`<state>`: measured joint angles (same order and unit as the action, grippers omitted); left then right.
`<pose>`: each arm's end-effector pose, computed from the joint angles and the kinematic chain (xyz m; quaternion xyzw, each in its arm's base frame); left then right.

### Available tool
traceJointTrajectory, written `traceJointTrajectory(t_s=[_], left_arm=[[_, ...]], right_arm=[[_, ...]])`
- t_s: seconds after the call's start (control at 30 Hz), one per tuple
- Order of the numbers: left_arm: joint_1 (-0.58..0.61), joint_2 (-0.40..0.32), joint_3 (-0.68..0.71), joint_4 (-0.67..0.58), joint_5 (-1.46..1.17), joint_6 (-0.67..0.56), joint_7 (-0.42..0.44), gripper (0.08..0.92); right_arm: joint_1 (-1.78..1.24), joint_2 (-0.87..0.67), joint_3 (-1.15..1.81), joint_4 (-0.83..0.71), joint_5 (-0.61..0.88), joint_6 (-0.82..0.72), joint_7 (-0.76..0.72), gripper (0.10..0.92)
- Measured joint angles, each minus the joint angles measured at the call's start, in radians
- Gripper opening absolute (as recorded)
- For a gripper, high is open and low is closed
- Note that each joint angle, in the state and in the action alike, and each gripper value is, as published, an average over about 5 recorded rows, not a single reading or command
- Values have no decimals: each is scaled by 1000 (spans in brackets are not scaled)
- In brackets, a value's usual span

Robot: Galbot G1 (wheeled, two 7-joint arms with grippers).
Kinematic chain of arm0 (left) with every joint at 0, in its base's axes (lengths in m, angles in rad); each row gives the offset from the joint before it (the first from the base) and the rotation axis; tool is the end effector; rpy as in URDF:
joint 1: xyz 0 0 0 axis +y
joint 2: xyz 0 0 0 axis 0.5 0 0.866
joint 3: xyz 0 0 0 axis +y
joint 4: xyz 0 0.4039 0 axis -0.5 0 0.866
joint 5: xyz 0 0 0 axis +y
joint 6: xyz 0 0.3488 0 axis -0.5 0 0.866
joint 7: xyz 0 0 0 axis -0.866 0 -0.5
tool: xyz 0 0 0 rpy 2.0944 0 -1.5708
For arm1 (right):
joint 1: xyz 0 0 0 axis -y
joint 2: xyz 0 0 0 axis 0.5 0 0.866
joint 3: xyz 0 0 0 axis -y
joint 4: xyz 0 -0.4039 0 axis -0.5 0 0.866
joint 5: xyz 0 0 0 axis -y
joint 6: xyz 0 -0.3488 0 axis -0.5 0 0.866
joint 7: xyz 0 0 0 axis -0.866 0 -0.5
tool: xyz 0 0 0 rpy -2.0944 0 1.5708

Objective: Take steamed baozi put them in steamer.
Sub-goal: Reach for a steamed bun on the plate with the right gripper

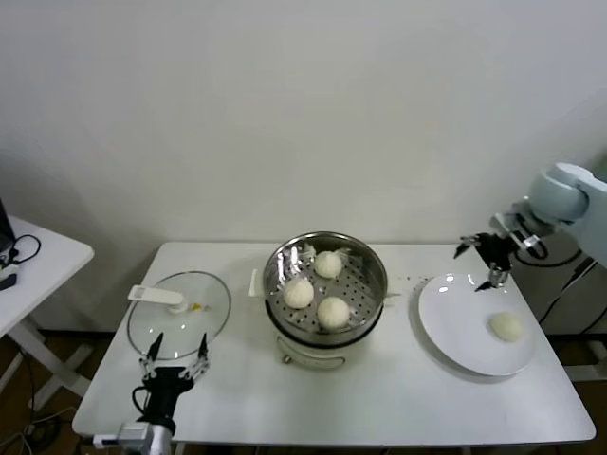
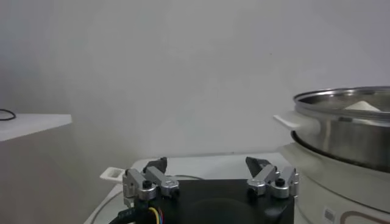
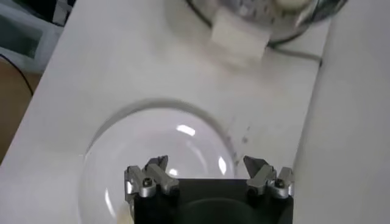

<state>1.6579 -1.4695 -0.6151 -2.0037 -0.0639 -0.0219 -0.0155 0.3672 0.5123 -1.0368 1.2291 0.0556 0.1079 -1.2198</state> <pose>0.1130 0.0548 -0.3883 0.0245 -0.9963 -0.0356 0.0746 0.5356 -0.2928 -0.0810 0.5376 -0.5108 0.5741 0.3471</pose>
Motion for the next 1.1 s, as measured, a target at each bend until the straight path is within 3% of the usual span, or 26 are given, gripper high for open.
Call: traceJointTrajectory(t_s=[0.47, 1.1], left_arm=[[7, -3, -6, 1, 11, 0, -1, 823], [9, -9, -7, 11, 22, 2, -2, 823]], right_arm=[[-412, 36, 431, -188, -371, 87, -22, 823], [-600, 152, 707, -355, -564, 136, 16, 823]])
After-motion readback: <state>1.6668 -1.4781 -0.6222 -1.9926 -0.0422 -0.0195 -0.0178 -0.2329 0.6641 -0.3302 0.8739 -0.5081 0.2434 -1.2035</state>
